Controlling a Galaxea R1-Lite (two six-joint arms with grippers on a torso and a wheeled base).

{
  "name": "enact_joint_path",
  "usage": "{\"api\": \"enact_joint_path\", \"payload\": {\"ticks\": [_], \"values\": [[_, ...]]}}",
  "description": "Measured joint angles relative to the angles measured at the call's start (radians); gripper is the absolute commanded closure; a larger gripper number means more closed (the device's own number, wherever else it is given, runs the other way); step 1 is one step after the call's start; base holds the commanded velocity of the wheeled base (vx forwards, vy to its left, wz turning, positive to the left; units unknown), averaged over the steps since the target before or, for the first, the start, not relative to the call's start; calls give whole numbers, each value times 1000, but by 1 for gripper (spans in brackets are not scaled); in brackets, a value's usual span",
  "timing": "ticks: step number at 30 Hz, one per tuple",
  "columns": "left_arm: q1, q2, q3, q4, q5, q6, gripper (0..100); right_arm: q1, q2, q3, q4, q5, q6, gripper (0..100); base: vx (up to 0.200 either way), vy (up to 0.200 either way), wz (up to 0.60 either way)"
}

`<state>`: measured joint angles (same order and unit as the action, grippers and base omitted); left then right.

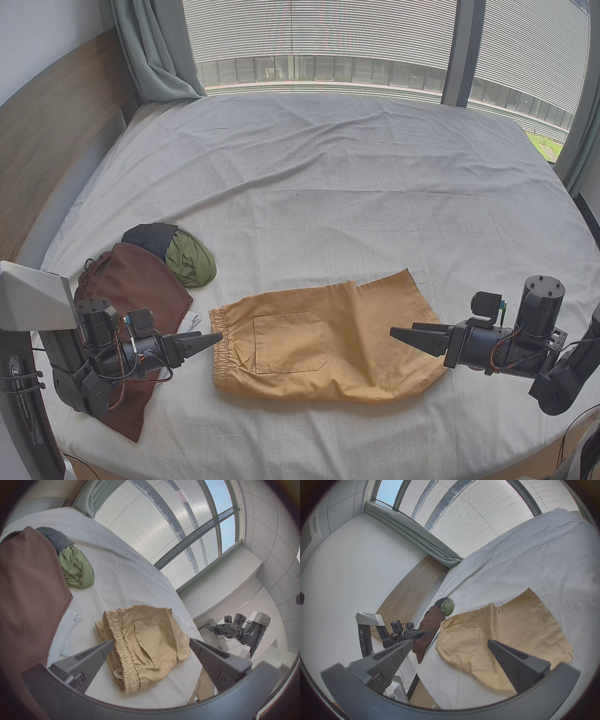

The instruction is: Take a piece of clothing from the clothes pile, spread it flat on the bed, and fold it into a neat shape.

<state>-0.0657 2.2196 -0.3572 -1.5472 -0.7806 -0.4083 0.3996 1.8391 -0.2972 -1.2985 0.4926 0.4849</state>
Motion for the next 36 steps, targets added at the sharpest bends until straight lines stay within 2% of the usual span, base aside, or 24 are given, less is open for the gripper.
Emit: {"api": "enact_joint_path", "payload": {"ticks": [12, 36], "values": [[-17, 62, 39, 1, 4, -1, 0, -7, 39, 0, -2, -2, 0, 0, 0, 0, 0], [-65, 238, 7, -2, 40, 2, 0, -13, 49, 0, -2, -2, 1, 0, 0, 0, 0]]}}
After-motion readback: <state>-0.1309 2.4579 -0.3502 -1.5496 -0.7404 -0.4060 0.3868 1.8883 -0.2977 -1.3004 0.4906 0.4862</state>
